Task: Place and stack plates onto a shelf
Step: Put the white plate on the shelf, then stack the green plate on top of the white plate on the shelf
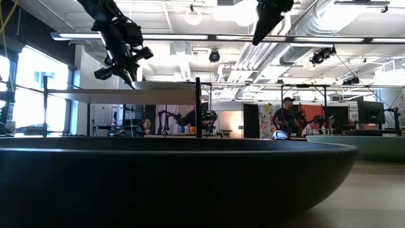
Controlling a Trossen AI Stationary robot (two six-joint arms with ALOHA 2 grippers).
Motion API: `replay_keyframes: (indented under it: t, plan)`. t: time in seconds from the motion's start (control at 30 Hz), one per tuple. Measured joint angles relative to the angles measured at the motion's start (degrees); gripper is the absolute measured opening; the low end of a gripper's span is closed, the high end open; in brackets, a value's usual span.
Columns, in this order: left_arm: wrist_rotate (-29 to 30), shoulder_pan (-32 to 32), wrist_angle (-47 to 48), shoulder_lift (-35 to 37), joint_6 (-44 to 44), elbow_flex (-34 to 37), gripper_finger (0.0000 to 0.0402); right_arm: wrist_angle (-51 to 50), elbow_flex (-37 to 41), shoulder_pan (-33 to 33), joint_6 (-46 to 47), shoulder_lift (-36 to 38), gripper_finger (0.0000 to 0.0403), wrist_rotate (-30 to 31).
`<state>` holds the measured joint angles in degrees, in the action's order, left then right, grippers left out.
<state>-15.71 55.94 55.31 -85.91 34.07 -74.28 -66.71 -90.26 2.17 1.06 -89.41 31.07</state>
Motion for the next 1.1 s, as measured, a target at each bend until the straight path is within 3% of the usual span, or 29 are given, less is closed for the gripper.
replay_keyframes:
  t: [0.5,0.73,1.1]
  plan:
    - [0.41,0.02,0.08,0.0,-0.27,0.0,0.0059,-0.14,0.0,0.0,0.2,0.0,0.0122,0.0]
    - [-3.77,0.64,0.24,0.37,-0.31,0.0,0.0086,-0.16,0.0,0.0,0.2,0.0,0.0122,0.0]
    - [-5.17,2.91,0.21,4.9,-0.92,0.0,0.009,-0.16,0.0,0.0,0.89,0.0,0.0122,-0.02]
